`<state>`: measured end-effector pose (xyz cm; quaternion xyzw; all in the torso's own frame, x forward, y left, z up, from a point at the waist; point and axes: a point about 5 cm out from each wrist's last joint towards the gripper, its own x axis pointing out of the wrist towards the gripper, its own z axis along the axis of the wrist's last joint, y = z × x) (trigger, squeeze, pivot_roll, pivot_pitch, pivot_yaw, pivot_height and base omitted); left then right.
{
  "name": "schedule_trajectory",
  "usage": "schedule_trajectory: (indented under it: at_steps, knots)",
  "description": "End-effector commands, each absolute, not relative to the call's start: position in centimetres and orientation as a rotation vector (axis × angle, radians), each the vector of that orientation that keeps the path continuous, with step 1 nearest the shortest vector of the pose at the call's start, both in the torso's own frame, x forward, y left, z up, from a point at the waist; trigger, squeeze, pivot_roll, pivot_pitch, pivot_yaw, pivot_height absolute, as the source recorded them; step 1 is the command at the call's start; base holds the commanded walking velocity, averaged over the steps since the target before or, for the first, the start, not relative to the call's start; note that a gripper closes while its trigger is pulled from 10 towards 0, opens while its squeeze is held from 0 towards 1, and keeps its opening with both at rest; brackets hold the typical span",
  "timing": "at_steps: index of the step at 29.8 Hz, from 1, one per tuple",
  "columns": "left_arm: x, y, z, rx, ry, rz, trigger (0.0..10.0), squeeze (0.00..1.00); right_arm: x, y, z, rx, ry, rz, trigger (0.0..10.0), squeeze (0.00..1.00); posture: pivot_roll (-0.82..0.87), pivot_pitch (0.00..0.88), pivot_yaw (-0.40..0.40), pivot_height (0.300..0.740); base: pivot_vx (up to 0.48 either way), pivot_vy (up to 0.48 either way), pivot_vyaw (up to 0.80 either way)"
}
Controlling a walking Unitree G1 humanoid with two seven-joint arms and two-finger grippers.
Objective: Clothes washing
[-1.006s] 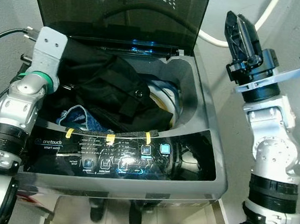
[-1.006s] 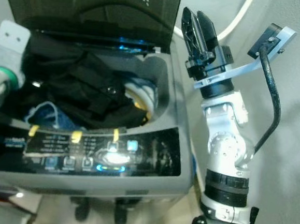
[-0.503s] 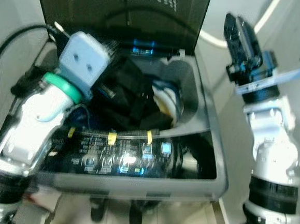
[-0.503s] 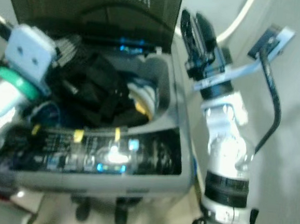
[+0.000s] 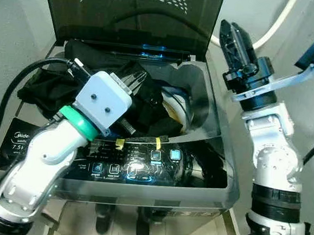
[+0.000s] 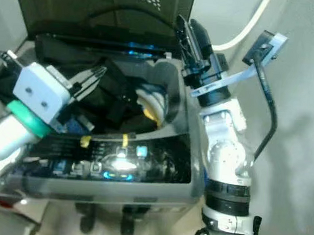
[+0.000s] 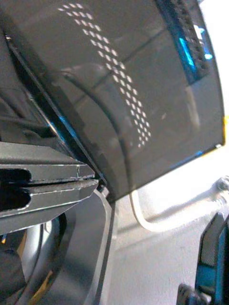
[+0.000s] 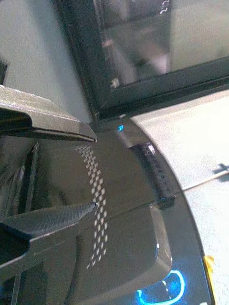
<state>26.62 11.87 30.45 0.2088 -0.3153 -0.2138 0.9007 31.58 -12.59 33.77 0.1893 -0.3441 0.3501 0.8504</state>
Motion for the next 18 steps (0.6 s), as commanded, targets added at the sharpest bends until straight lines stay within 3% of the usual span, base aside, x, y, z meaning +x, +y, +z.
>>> schedule_trajectory:
  at_steps: [1, 8, 18]
  knots:
    - [27.0, 12.6, 31.2, 0.388, -0.658, -0.373, 10.0, 0.0, 31.4, -12.0, 32.9, 0.319, -0.71, 0.721, 10.0, 0.0, 0.13, 0.095, 0.005, 0.74, 0.0, 0.0, 0.0]
    - [29.3, 15.9, 32.4, 0.307, -0.666, -0.166, 10.0, 0.0, 31.7, -11.3, 30.3, 0.258, -0.656, 0.628, 10.0, 0.0, 0.11, 0.045, 0.022, 0.74, 0.0, 0.0, 0.0]
    - [29.6, 16.3, 32.4, 0.306, -0.686, -0.154, 10.0, 0.0, 32.5, -12.1, 28.9, 0.169, -0.614, 0.577, 10.0, 0.0, 0.09, 0.0, -0.011, 0.74, 0.0, 0.0, 0.0]
